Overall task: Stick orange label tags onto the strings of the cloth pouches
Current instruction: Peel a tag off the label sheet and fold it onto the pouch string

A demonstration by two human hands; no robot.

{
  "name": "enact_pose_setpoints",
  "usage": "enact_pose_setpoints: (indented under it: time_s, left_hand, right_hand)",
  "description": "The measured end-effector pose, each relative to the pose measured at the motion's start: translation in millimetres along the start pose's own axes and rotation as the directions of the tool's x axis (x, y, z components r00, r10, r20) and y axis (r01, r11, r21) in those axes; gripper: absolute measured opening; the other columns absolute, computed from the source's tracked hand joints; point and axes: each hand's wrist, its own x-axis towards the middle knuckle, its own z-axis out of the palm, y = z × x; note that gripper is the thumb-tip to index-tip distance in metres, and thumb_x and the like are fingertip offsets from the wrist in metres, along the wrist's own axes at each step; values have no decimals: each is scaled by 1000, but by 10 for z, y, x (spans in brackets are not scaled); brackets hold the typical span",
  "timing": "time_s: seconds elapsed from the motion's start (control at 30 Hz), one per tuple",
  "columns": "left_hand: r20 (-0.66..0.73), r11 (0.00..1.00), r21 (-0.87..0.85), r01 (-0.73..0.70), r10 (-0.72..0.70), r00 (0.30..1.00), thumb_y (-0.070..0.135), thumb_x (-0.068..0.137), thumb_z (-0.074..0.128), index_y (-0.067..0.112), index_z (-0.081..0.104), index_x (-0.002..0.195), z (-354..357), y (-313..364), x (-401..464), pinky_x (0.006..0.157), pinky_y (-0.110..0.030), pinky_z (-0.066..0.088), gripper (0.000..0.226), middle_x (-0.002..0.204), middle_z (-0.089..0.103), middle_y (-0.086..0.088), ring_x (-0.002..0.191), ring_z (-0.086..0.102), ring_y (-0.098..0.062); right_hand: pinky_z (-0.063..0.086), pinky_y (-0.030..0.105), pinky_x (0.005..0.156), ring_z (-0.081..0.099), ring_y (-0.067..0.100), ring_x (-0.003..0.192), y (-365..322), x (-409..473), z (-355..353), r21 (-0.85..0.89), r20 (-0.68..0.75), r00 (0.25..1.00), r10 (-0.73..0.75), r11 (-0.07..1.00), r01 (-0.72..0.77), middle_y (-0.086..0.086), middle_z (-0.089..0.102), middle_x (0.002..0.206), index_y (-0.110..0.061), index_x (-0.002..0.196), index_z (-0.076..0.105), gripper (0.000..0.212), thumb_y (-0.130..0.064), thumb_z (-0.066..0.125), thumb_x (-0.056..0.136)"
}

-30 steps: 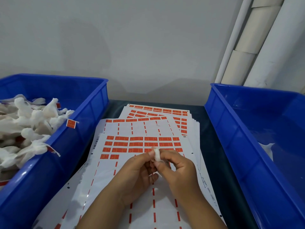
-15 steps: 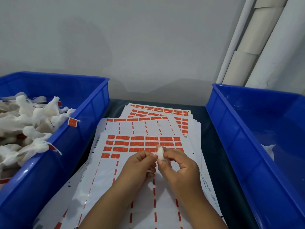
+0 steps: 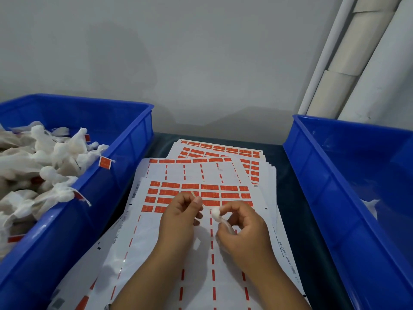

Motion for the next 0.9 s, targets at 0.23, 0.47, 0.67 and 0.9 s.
enact_pose_setpoints:
  time_s: [0.23, 0.47, 0.67, 0.9]
  left_hand:
    - [-240, 998, -20, -55, 49, 970, 33, 90, 53, 28, 58, 83, -89, 57, 28, 49, -12, 39, 10, 80, 61, 13, 70, 59, -11]
    - [-30, 968, 52, -245, 247, 969, 33, 83, 60, 27, 62, 79, -84, 45, -16, 48, -1, 40, 6, 76, 63, 27, 77, 58, 11]
    - [7, 983, -5, -185, 185, 983, 32, 84, 62, 26, 63, 78, -33, -21, -47, 59, -9, 44, 9, 75, 67, 18, 77, 64, -7]
    - [-91, 999, -9, 43, -44, 995, 36, 89, 55, 26, 64, 84, -338, 268, 205, 56, -14, 47, 14, 87, 69, 9, 73, 66, -10]
  right_hand:
    - [57, 26, 62, 56, 13, 60, -35, 26, 14, 125, 244, 962, 121, 980, -155, -10, 63, 84, -35, 102, 55, 38, -3, 65, 84]
    - [51, 14, 65, 69, 10, 83, -97, 50, -66, 360, 488, 865, 113, 877, -318, -3, 74, 89, -24, 101, 67, 18, -34, 63, 86]
    - [50, 24, 51, 60, 16, 52, -55, 81, -76, 380, 433, 882, 186, 849, -366, 8, 67, 61, -21, 78, 75, 24, -19, 55, 92]
    - [51, 25, 52, 59, 17, 46, -54, 121, -110, 456, 430, 875, 222, 783, -423, 6, 64, 55, -28, 79, 78, 19, -34, 64, 67]
